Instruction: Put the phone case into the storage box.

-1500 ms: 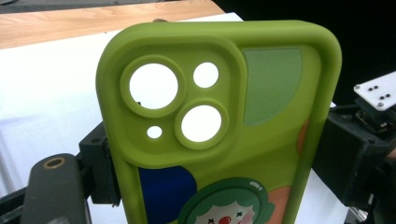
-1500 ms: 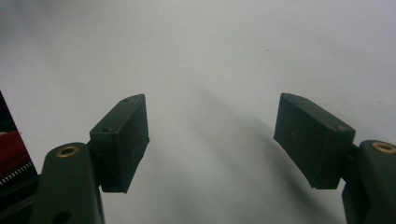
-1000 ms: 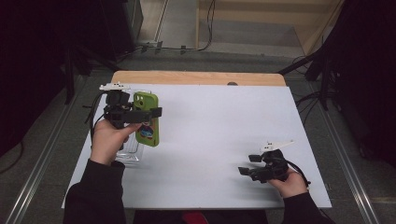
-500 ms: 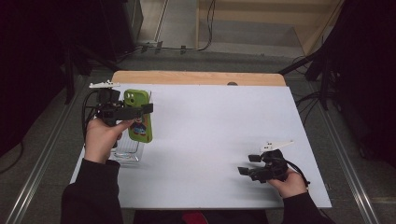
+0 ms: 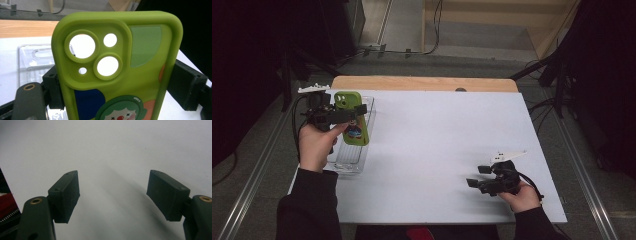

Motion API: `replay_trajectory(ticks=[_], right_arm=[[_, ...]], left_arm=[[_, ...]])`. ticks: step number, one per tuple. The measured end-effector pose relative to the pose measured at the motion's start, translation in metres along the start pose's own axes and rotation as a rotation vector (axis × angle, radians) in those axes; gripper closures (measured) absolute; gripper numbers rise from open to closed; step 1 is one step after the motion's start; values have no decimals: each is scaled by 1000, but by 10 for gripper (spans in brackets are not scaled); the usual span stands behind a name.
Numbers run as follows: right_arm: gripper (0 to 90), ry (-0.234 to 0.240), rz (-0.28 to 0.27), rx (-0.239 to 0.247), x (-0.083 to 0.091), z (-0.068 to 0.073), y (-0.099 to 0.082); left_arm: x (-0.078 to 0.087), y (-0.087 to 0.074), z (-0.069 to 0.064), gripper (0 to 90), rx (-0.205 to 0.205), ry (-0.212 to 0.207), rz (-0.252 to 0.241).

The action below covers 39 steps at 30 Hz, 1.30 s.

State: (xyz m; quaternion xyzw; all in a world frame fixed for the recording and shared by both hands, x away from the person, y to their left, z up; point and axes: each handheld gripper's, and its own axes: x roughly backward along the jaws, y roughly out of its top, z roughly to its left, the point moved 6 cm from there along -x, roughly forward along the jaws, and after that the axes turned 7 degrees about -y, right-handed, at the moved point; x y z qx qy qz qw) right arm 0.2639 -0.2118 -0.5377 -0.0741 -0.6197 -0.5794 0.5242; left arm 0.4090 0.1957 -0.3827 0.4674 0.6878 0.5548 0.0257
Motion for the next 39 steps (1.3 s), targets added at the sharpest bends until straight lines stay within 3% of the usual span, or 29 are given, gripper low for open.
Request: replay_trajectory(ticks=[5,8,9,18,27,35,39], right_arm=[[245,3,-2,1,0,0,0],[246,3,-2,-1,0,0,0],[246,5,-1,-1,-1,0,0],[246,-1,-6,-5,0,-2,1],[246,-4,-13,-13,1,-3,1],[246,-6,-17,-7,0,-3,2],[246,-8,-24,-14,2,-5,2]], left_arm=[[-6,8,8,174,2,25,2],[-11,15,10,174,25,-27,0],[-12,18,12,174,32,-23,0],[-30,30,23,174,-18,49,26],[-39,38,38,174,-6,87,10],[-48,44,49,174,-48,146,-6],[-51,47,57,174,-31,157,-10]])
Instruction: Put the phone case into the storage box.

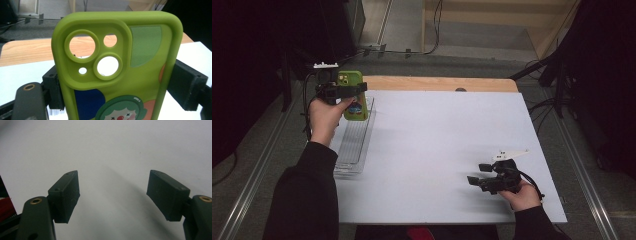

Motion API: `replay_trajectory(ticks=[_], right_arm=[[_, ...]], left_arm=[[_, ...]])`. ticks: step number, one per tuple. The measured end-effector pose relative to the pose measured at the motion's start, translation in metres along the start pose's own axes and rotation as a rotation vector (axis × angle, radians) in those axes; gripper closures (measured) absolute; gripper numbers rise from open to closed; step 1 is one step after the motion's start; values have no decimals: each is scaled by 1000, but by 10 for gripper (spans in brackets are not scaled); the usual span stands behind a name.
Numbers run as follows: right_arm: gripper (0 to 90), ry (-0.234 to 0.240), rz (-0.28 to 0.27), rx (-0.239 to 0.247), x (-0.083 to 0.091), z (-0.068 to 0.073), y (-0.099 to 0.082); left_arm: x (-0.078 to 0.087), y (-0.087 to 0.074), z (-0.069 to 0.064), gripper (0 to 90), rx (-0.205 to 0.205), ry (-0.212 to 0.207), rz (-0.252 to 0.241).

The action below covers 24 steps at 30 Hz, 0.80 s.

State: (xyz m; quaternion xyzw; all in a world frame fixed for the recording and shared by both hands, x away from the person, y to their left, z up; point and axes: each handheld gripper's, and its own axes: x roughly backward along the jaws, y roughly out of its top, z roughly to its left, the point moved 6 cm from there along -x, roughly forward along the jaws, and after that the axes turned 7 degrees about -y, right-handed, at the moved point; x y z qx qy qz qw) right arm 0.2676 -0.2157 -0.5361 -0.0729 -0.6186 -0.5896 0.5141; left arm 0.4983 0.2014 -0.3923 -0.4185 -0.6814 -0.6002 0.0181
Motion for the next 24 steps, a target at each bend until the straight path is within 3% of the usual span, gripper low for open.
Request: replay_trajectory(ticks=[5,12,17,24], right_arm=[[246,0,2,2,0,0,0],[246,5,-10,5,1,2,1],[246,3,-12,11,1,3,2],[246,9,-8,15,-1,5,2]], left_arm=[[-12,1,8,173,-26,32,10],[-29,-1,18,173,-11,52,28],[-34,0,23,172,12,28,19],[-46,-2,28,172,-2,57,19]])
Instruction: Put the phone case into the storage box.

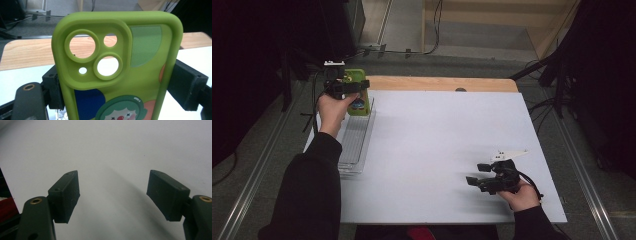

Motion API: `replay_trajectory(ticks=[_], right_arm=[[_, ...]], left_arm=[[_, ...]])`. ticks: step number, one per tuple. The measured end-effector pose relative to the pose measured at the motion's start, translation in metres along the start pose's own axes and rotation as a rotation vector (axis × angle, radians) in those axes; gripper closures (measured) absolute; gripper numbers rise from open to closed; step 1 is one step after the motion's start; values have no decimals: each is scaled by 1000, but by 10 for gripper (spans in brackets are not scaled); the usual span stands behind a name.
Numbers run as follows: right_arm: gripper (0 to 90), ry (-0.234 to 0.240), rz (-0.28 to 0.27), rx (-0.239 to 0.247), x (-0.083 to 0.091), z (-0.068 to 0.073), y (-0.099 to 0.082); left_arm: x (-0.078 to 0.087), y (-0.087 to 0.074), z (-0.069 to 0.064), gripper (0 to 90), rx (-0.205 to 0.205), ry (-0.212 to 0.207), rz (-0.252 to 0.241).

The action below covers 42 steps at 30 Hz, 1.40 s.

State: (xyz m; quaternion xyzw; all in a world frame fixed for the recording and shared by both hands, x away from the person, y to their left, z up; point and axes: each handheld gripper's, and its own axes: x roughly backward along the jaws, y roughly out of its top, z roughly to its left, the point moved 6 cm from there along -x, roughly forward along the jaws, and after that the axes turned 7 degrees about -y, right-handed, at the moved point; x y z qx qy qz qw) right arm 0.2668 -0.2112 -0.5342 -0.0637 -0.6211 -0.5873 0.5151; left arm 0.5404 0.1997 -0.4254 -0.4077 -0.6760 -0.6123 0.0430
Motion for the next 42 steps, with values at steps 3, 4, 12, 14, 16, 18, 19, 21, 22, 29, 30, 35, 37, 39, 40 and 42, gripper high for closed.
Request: replay_trajectory(ticks=[3,4,12,14,16,18,19,21,22,29,30,35,37,39,40,42], right_arm=[[246,-1,2,-1,0,0,0],[246,-7,4,3,-1,0,0],[246,-2,3,5,-1,1,0],[246,-3,1,4,-1,1,0],[246,-7,3,1,-1,0,0],[246,-6,2,0,-1,0,0],[246,-7,3,-1,-1,0,0],[246,-5,1,3,-1,0,0],[246,-5,2,5,-1,1,0],[246,-6,2,2,-1,0,0],[246,-5,2,3,-1,0,0],[246,-4,3,9,-2,1,0],[246,-4,3,9,-2,0,0],[246,-4,2,7,-2,1,0],[245,-4,2,7,-2,1,0],[246,-5,3,8,-2,1,0]], left_arm=[[-5,-2,1,171,-5,6,8],[-6,-3,2,171,-5,12,8],[-14,-7,6,169,-6,34,19],[-15,-8,7,168,-9,24,7],[-17,-9,10,168,-3,25,4],[-20,-12,13,167,6,32,10],[-22,-13,15,166,9,38,9],[-24,-14,17,166,9,40,11],[-26,-15,17,166,13,37,12],[-32,-21,19,161,-7,52,42],[-32,-21,19,161,-8,57,41],[-34,-22,20,160,-13,67,44],[-34,-22,20,160,-11,67,48],[-34,-22,20,159,-11,69,46],[-34,-22,20,159,-19,72,42],[-33,-21,18,159,-33,74,35]])
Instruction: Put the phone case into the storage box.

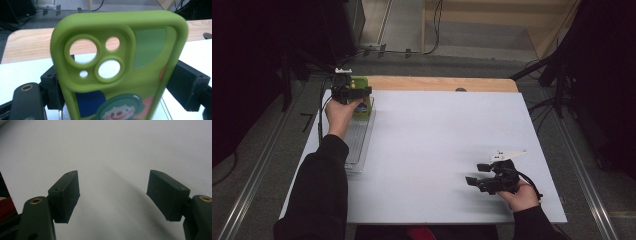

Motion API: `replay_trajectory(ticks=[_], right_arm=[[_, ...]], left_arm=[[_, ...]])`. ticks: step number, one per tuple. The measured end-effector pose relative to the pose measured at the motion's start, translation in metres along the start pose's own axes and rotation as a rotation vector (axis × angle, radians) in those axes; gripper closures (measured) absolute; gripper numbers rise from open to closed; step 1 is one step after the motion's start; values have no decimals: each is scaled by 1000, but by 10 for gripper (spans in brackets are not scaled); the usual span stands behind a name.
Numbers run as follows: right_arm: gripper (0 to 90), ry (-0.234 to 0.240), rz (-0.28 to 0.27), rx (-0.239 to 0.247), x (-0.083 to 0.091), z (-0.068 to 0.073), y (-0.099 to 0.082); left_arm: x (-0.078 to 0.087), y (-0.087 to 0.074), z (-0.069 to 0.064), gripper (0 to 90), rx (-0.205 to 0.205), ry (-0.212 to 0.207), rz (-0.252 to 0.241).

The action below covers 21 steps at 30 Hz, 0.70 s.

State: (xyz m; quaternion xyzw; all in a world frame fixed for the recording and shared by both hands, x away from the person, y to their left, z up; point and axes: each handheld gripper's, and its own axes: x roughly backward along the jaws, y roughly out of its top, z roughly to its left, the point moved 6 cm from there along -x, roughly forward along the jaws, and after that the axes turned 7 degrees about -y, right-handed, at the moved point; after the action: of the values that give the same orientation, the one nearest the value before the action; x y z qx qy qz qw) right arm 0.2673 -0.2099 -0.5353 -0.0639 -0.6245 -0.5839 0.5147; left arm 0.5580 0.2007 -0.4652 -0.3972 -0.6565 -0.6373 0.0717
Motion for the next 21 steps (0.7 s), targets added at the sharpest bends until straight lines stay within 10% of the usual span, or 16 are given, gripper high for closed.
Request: replay_trajectory(ticks=[21], right_arm=[[246,4,4,0,-1,2,0]], left_arm=[[2,-5,-1,20,28,-75,62]])
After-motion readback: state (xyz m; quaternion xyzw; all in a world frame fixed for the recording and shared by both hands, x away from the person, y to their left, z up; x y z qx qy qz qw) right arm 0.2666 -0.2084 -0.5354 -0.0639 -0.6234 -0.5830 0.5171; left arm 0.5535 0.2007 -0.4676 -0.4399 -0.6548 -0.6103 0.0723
